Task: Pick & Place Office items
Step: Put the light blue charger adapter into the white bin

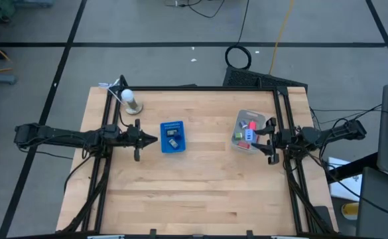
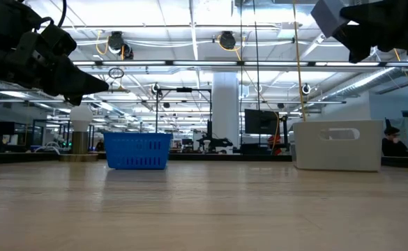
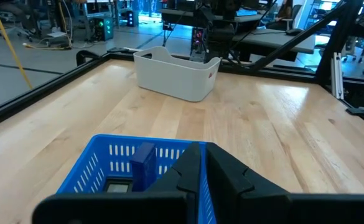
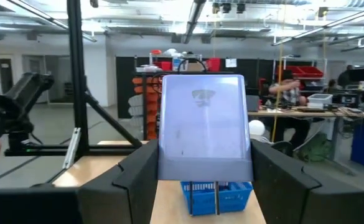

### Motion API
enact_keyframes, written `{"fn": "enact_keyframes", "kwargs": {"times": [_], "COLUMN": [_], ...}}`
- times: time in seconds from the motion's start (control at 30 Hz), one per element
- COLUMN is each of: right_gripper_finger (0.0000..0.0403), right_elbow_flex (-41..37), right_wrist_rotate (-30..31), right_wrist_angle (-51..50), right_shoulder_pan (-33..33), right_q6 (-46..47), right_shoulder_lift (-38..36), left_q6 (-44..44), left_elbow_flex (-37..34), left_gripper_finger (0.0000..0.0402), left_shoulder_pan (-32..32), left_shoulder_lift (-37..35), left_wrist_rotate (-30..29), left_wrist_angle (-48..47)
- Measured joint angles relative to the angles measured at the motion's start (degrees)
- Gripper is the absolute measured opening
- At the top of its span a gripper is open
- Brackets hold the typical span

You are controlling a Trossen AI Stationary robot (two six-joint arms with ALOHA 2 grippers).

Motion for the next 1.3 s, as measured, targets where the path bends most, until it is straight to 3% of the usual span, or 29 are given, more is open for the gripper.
{"fn": "enact_keyframes", "kwargs": {"times": [0.33,0.6,0.97,1.13,1.3], "right_gripper_finger": [0.0204,0.0204,0.0204,0.0204,0.0204], "right_elbow_flex": [0.14,6.29,17.18,21.44,29.07], "right_wrist_rotate": [0.31,3.78,5.54,5.49,7.22], "right_wrist_angle": [-0.07,-1.91,-12.99,-17.91,-35.13], "right_shoulder_pan": [0.00,-0.09,-5.92,-9.96,-14.70], "right_q6": [1.99,1.58,5.59,5.70,9.48], "right_shoulder_lift": [2.48,13.46,34.47,36.64,36.66], "left_q6": [0.12,0.22,0.57,0.55,0.53], "left_elbow_flex": [-0.02,-0.02,-0.02,-0.04,-0.04], "left_gripper_finger": [0.0026,0.0026,0.0026,0.0026,0.0026], "left_shoulder_pan": [0.00,0.00,0.00,0.00,0.00], "left_shoulder_lift": [-0.02,0.00,-0.02,0.00,-0.02], "left_wrist_rotate": [-0.29,-1.60,-1.60,-1.57,-1.57], "left_wrist_angle": [0.02,0.04,-0.39,-2.04,-2.71]}}
